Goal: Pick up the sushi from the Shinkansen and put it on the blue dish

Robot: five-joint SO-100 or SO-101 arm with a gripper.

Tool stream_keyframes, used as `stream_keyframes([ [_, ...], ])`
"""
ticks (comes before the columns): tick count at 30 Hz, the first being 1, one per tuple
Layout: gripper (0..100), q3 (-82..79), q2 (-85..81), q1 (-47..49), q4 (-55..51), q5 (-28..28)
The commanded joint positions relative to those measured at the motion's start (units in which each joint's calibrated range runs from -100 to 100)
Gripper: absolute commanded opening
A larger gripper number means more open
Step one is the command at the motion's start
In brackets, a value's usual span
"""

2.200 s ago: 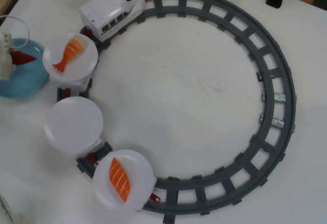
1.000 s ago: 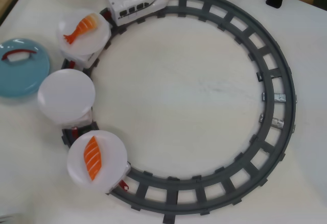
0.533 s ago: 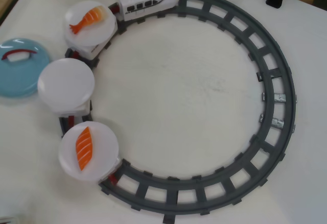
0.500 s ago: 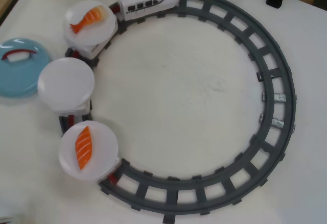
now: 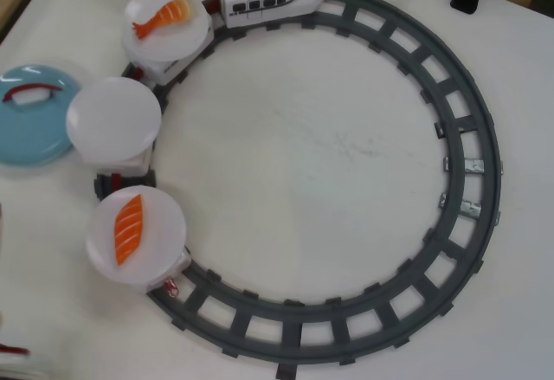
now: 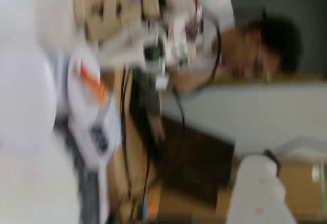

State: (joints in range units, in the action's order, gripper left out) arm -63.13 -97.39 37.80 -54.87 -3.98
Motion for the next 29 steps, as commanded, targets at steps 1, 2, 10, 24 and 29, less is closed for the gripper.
stream_keyframes([
  [1, 19, -3.24, -0.62, -5.76, -1.9, 0.06],
  [2, 19, -4.32, -0.38, -6.55, -2.83, -0.15],
  [10, 19, -10.99, -0.29, -2.06, -17.19, -0.36],
  [24, 19, -22.71, -0.29, 3.92, -19.82, -0.1],
  [29, 19, -26.59, -0.29, 3.92, -19.39, -0.31],
])
